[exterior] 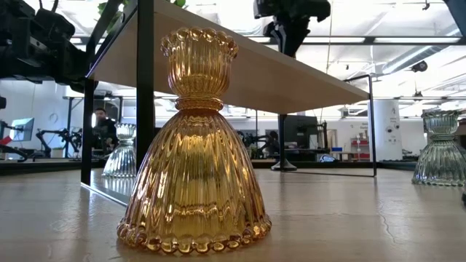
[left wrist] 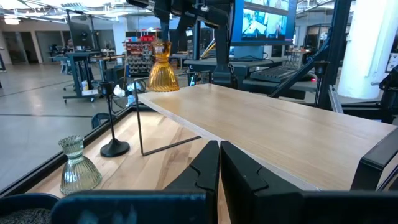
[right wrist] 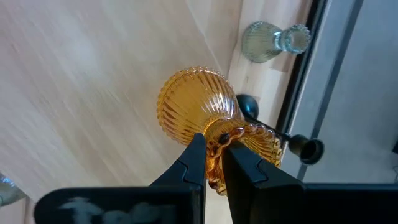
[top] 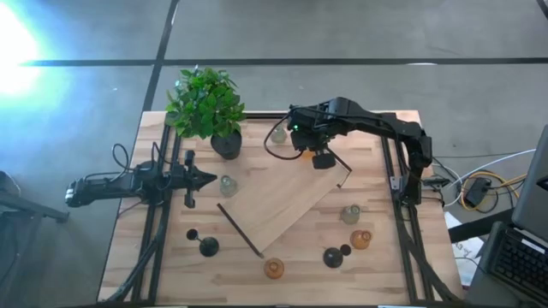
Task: Pick & Place candle stick holders
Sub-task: Put the top yellow glass candle holder on the shelf
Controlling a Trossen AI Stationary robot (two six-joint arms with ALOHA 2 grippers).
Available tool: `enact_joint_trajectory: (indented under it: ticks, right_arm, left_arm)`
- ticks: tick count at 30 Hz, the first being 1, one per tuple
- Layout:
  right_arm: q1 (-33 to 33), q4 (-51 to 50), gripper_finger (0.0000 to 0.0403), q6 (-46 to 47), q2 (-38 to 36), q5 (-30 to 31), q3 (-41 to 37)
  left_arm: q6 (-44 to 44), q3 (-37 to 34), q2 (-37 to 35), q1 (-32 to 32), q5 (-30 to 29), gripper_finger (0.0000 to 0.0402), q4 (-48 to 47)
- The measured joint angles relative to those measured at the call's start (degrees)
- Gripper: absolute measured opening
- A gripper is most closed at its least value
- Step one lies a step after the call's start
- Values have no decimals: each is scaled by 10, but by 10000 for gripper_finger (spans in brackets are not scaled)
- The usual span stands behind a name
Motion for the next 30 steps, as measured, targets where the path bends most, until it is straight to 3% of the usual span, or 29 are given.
enact_joint_trajectory:
  ticks: [26, 30]
  right_arm:
    - [-4, 20, 23, -6, -1, -13, -31]
    - [-4, 31, 53, -6, -1, -13, -31]
  left_arm:
    - [0, 0, 0, 0, 0, 19, 0]
    - [0, 0, 0, 0, 0, 19, 0]
